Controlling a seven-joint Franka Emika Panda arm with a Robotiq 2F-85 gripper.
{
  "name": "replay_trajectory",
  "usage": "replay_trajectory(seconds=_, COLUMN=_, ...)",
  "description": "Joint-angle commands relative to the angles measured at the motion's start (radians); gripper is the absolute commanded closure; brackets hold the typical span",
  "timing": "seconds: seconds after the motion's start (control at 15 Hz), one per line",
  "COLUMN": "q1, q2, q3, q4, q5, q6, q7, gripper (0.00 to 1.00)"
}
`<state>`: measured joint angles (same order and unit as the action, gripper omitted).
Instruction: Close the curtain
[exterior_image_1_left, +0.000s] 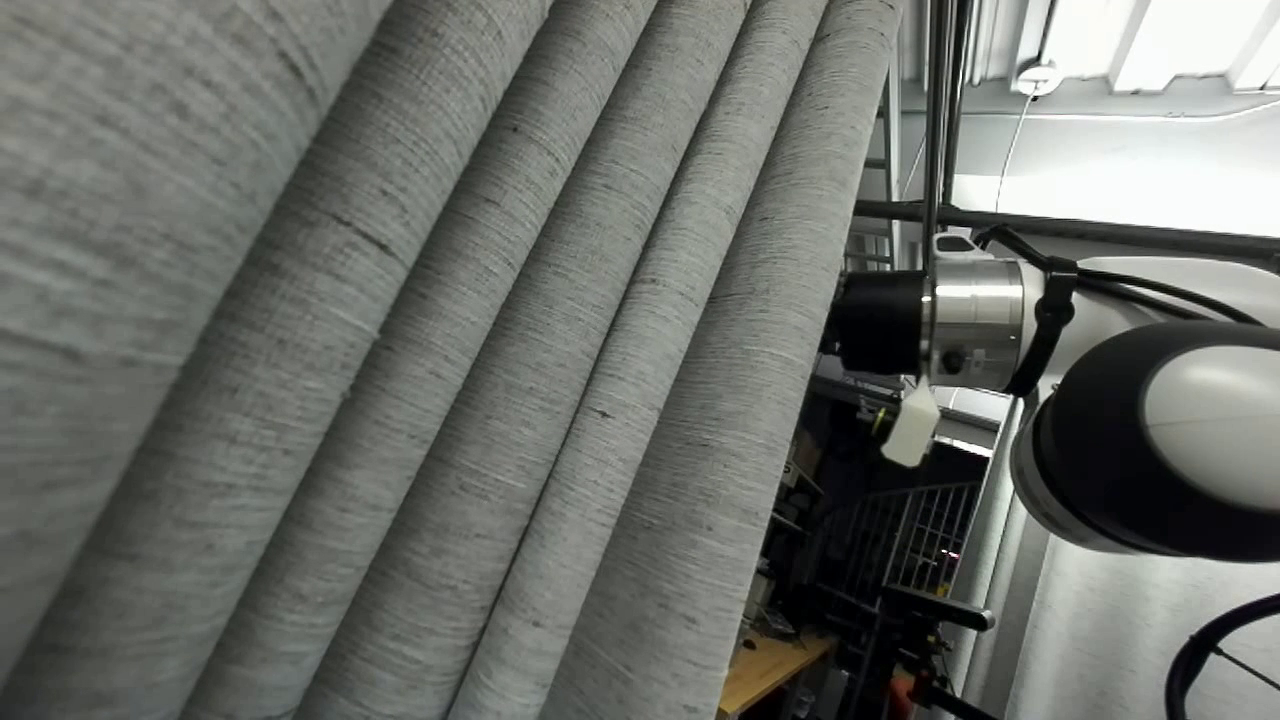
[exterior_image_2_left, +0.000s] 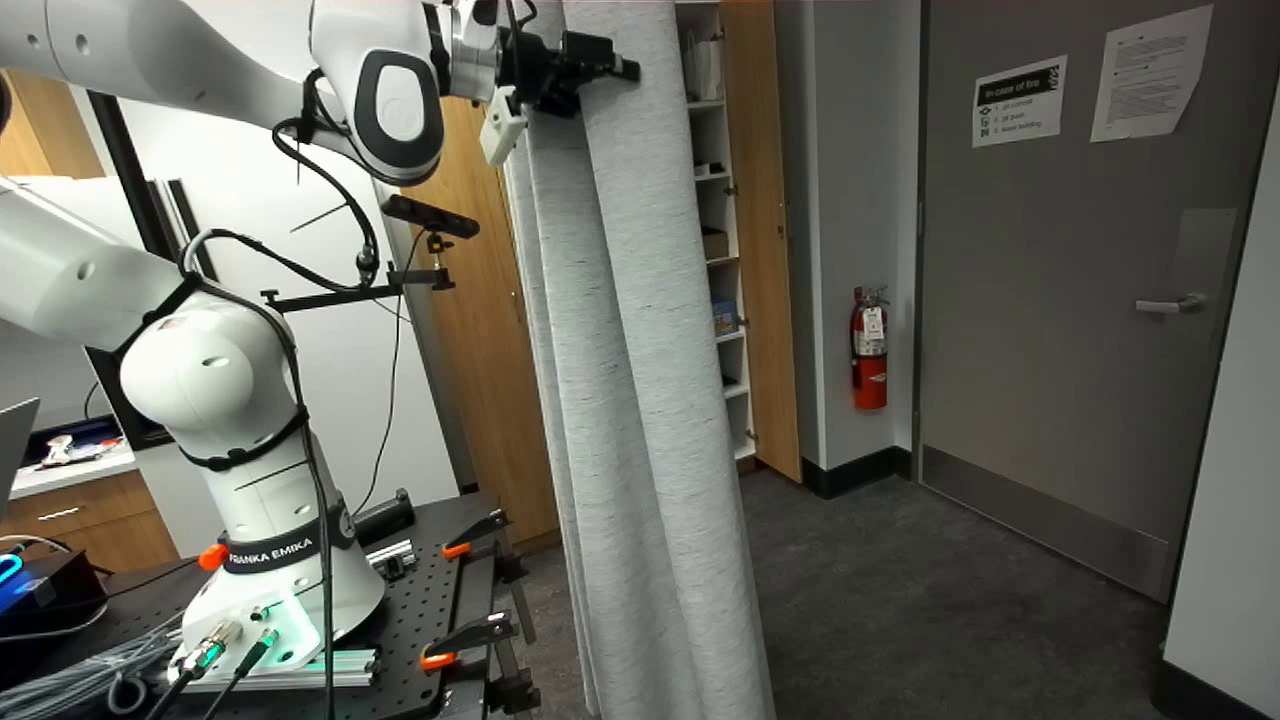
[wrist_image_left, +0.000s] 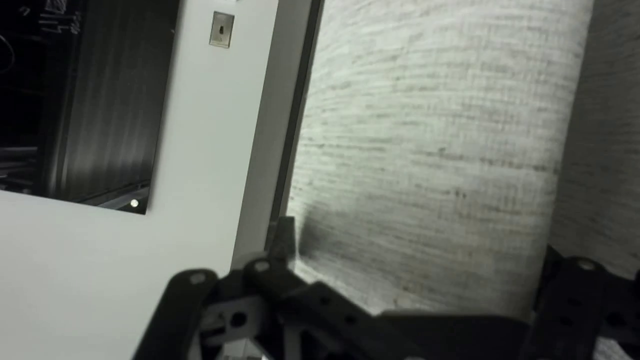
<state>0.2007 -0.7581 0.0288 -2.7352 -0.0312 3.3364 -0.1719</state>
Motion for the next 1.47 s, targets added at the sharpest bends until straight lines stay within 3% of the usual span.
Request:
replay_trajectory(seconds=0.0, q1=-0.093, q2=-0.001, q3=0.063, q4=0.02, q5=-0.012, q6=0.067, q7=0.051, gripper=0.0)
replay_trajectory(seconds=0.27, q1=-0.189, q2=0.013, q3=0.144, q4=0.054, q5=0.011, q6=0.125, q7=0.089, gripper=0.0)
replay_trajectory(seconds=1.07, q1=-0.378, q2=0.048, q3=0.331, q4=0.184, q5=0.138, q6=0.193, q7=0.215, gripper=0.0)
replay_trajectory(seconds=1.13, q1=-0.394, q2=0.052, q3=0.345, q4=0.191, q5=0.146, q6=0.197, q7=0.219, gripper=0.04)
replay_trajectory(seconds=1.2, q1=-0.416, q2=0.055, q3=0.365, q4=0.198, q5=0.155, q6=0.203, q7=0.224, gripper=0.26)
replay_trajectory(seconds=1.33, q1=-0.453, q2=0.061, q3=0.395, q4=0.206, q5=0.164, q6=0.213, q7=0.228, gripper=0.3)
replay_trajectory(seconds=1.4, q1=-0.471, q2=0.064, q3=0.41, q4=0.209, q5=0.168, q6=0.216, q7=0.229, gripper=0.38)
